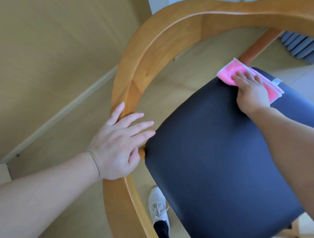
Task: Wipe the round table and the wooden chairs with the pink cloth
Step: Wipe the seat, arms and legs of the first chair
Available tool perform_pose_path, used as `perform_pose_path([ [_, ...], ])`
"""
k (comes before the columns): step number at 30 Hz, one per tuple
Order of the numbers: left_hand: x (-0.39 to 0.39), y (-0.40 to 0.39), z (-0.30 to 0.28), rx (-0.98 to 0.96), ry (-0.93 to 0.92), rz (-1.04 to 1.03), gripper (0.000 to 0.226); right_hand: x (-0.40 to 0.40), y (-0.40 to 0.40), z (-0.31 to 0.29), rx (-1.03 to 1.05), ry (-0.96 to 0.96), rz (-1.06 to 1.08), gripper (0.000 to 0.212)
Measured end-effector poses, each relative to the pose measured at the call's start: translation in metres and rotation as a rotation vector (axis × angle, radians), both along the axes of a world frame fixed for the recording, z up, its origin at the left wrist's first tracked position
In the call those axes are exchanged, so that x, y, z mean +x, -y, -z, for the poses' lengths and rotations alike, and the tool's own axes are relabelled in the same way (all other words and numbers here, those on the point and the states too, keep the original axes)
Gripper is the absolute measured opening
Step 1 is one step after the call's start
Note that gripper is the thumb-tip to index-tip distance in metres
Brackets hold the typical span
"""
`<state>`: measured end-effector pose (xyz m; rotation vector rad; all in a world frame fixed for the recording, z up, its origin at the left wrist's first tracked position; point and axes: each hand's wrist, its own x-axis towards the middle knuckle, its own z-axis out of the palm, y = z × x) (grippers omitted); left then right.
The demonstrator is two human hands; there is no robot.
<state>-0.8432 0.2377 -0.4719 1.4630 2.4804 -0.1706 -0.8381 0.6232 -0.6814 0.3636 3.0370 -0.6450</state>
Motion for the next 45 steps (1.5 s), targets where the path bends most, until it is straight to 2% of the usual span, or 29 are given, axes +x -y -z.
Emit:
perform_pose_path([
  [6, 0.0, 0.0, 0.0, -0.003, -0.008, 0.001, 0.052, 0.021, 0.023, -0.005, -0.061, -0.032, -0.166, 0.046],
  [15, 0.001, -0.001, 0.001, 0.029, -0.028, -0.012, 0.052, 0.079, 0.117, -0.015, -0.13, -0.001, -0.469, 0.054],
  [22, 0.003, 0.001, 0.0, 0.037, -0.054, -0.005, 0.053, 0.144, 0.207, -0.01, -0.182, 0.015, -0.548, 0.058],
  [28, 0.004, 0.003, 0.004, 0.046, -0.089, 0.02, 0.052, 0.171, 0.254, -0.009, -0.185, 0.095, -0.622, 0.052],
  [33, 0.012, 0.008, 0.004, 0.093, -0.084, 0.008, 0.05, 0.174, 0.253, -0.005, -0.105, 0.127, -0.768, 0.053],
  [37, 0.028, 0.013, 0.005, 0.105, -0.056, -0.008, 0.052, 0.163, 0.234, -0.009, -0.043, 0.061, -0.756, 0.052],
  [45, 0.029, 0.011, 0.002, 0.023, -0.064, -0.025, 0.055, 0.15, 0.205, -0.001, -0.042, 0.16, -0.834, 0.063],
])
